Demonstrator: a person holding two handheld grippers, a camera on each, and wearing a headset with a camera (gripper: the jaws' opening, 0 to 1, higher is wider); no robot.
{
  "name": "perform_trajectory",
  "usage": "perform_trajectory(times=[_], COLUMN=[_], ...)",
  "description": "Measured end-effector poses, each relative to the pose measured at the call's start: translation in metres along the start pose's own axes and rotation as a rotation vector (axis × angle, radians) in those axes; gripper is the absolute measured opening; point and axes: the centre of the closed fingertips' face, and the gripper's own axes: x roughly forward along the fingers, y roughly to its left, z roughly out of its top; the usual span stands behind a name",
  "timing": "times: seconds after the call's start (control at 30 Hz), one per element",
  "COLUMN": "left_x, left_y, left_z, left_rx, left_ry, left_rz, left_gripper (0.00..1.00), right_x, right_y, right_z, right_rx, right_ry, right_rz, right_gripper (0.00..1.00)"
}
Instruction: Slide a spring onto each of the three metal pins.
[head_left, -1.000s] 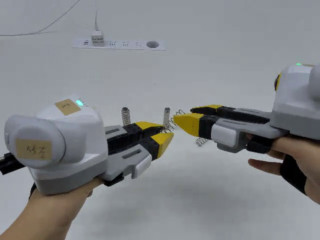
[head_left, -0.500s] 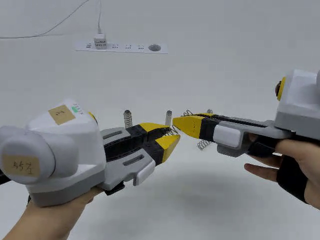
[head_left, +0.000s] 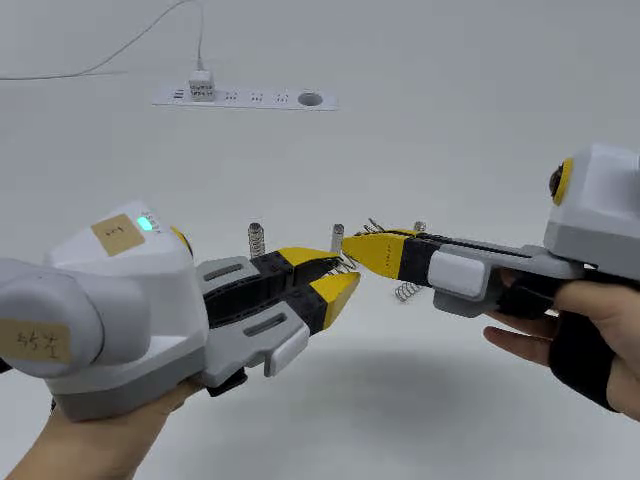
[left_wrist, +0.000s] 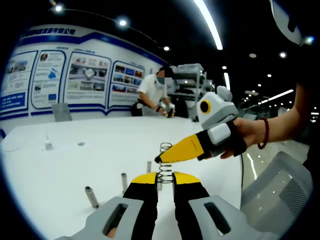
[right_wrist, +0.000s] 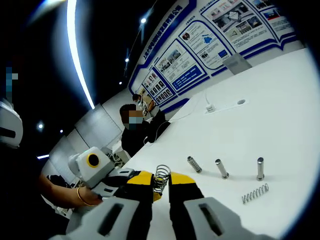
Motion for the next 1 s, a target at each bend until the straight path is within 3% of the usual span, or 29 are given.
perform_trajectory(times=[0.33,0.43,0.7,1.0], left_x=[0.002,0.002,-0.001,0.0], left_y=[0.006,0.009,0.013,0.012], left_z=[-0.008,-0.015,-0.037,-0.045], left_rx=[0.004,0.013,0.077,0.069], left_ry=[0.043,0.074,0.162,0.174], left_rz=[0.022,0.039,0.076,0.079], left_gripper=[0.14,0.19,0.29,0.39], right_x=[0.001,0.001,0.003,0.011], right_y=[-0.006,-0.009,-0.021,-0.037], right_z=[0.001,0.004,0.014,0.023], right_rx=[-0.094,-0.118,-0.265,-0.331], right_ry=[0.006,0.001,0.005,0.003], right_rz=[-0.035,-0.052,-0.126,-0.17], right_gripper=[0.11,0.11,0.11,0.11])
